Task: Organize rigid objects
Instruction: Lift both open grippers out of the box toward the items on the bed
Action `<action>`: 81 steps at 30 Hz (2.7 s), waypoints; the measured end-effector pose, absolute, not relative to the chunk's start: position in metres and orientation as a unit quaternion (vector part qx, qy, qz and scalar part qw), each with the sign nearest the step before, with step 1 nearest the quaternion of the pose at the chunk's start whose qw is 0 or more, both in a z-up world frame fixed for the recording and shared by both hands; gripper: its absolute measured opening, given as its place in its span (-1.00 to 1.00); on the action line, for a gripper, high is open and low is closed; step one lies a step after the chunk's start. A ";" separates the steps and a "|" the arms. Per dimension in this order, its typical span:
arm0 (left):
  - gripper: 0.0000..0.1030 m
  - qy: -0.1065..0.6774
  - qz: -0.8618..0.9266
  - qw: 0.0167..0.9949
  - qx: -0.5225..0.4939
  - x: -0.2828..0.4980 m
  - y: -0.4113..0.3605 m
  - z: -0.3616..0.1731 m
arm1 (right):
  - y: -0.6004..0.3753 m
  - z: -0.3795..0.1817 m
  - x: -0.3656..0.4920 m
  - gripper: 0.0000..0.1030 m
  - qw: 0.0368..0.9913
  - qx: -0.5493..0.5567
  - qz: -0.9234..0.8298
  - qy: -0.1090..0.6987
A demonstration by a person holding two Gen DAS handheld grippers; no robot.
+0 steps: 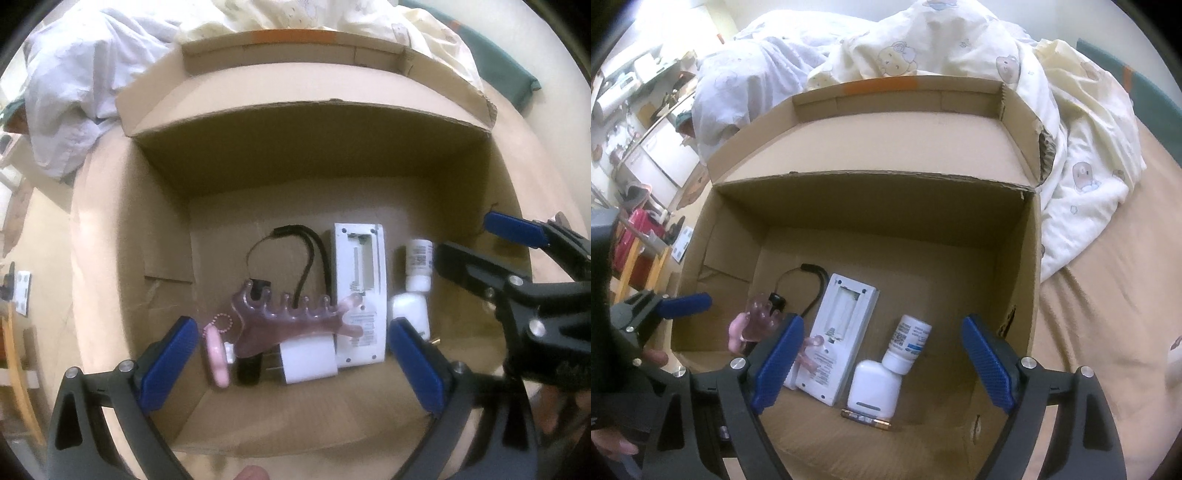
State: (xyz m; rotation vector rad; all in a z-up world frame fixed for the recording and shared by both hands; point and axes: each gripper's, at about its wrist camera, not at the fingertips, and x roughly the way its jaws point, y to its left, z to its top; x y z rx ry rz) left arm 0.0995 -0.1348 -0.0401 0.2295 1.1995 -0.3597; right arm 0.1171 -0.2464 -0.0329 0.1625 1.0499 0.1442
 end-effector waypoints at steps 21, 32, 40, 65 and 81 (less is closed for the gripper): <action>0.99 0.523 -0.151 0.836 0.071 0.054 -0.092 0.023 | -0.264 0.007 0.073 0.79 0.871 0.114 0.047 0.476; 0.99 0.563 -0.119 0.817 0.025 0.024 -0.058 -0.003 | -0.262 0.001 0.018 0.79 0.855 0.135 0.050 0.498; 0.99 0.571 -0.107 0.813 0.042 0.015 -0.059 -0.029 | -0.259 -0.023 -0.005 0.79 0.840 0.156 0.043 0.518; 0.99 0.600 -0.092 0.792 0.068 0.020 -0.069 -0.066 | -0.270 -0.059 -0.004 0.79 0.814 0.152 0.018 0.561; 0.99 0.614 -0.078 0.785 0.029 0.028 -0.091 -0.082 | -0.294 -0.064 -0.003 0.79 0.791 0.229 0.023 0.566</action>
